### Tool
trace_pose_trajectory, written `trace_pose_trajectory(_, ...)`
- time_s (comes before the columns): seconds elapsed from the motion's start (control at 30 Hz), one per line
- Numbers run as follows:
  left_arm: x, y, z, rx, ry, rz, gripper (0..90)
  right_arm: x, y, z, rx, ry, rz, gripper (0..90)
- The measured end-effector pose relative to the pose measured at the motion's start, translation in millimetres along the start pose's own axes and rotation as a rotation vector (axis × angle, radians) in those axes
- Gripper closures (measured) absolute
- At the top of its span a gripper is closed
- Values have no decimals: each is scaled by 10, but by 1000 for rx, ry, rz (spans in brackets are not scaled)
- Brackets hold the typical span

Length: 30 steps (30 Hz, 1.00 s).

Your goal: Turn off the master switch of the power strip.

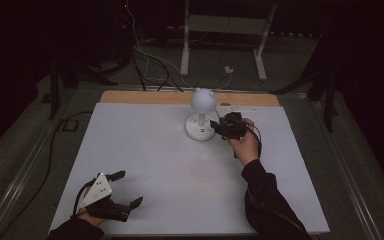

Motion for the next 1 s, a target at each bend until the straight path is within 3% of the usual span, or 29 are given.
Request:
trace_pose_trajectory(0.37, 3, -1, 2, -2, -1, 2, 7, -22, -40, -1, -11, 34, 22, 770)
trace_pose_trajectory(0.47, 3, -2, 8, -6, -4, 1, 7, -31, -47, -1, -11, 43, 43, 899)
trace_pose_trajectory(0.77, 6, -4, 5, -4, -3, 3, 7, -94, -133, 36, -20, 110, 72, 900)
trace_pose_trajectory(1.0, 6, -4, 5, -4, -3, 4, 7, -86, -203, 57, -22, 113, 89, 900)
Point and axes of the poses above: each handheld gripper's, and its own axes: y roughly backward along the jaws, z roughly out of its underside, x roughly to its right, the point moved 7 cm from there along -y, roughly forward along the jaws, and after that the axes turned 8 degrees about y, right-handed, at the moved point
